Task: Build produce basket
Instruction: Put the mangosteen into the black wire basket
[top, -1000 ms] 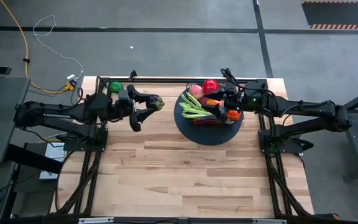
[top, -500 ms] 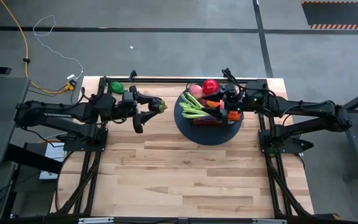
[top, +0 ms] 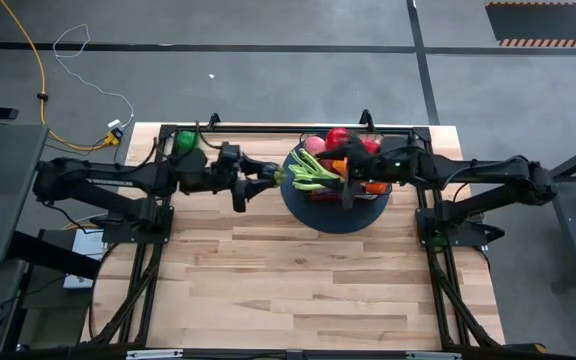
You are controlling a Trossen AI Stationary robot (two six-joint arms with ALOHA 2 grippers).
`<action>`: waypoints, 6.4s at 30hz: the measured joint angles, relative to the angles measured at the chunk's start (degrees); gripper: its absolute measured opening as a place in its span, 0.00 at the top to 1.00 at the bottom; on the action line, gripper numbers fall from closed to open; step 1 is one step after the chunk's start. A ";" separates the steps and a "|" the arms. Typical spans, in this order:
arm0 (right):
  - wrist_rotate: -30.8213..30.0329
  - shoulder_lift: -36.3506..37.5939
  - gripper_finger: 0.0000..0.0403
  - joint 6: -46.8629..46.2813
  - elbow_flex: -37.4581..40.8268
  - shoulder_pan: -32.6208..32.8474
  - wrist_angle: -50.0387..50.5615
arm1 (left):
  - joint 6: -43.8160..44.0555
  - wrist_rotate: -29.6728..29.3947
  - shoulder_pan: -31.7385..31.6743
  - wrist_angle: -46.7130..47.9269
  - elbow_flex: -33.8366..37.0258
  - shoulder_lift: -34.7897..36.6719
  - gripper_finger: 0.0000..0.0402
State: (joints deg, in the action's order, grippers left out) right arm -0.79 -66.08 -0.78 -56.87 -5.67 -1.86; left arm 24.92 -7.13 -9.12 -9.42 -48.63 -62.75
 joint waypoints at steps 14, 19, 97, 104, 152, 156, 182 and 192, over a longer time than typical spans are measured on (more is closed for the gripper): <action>-0.55 -4.48 0.25 1.30 -8.04 0.20 8.34 | 9.90 5.39 -2.88 1.52 -6.05 -4.45 0.34; -3.68 -4.35 0.25 0.30 -8.04 -0.38 7.39 | 11.46 5.43 -3.72 1.48 -6.05 -4.45 0.34; -7.60 -14.47 0.21 18.87 -7.95 7.34 -0.97 | 43.88 17.69 -4.80 -8.55 -6.00 -15.64 0.34; -8.32 -14.47 0.38 19.35 -7.95 7.34 -0.89 | 41.95 17.13 -4.88 -8.60 -6.00 -15.64 0.34; -12.92 14.51 0.36 -12.90 11.11 2.82 6.96 | -6.73 -8.09 -7.51 4.38 16.83 32.44 0.13; -12.46 17.36 0.36 -14.36 17.00 2.77 -7.45 | -15.18 -6.77 -5.55 4.39 17.65 32.10 0.13; -12.73 18.07 0.36 -7.73 15.31 2.59 -5.55 | -22.14 -4.00 -4.66 3.10 17.67 29.75 0.13; -24.41 12.85 0.36 -14.95 5.03 -1.71 19.35 | -22.15 -4.26 -4.66 3.12 17.67 29.74 0.13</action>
State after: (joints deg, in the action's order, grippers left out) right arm -25.20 -53.23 -15.73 -51.84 -7.38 17.49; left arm 2.76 -11.39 -13.78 -6.31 -30.96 -33.01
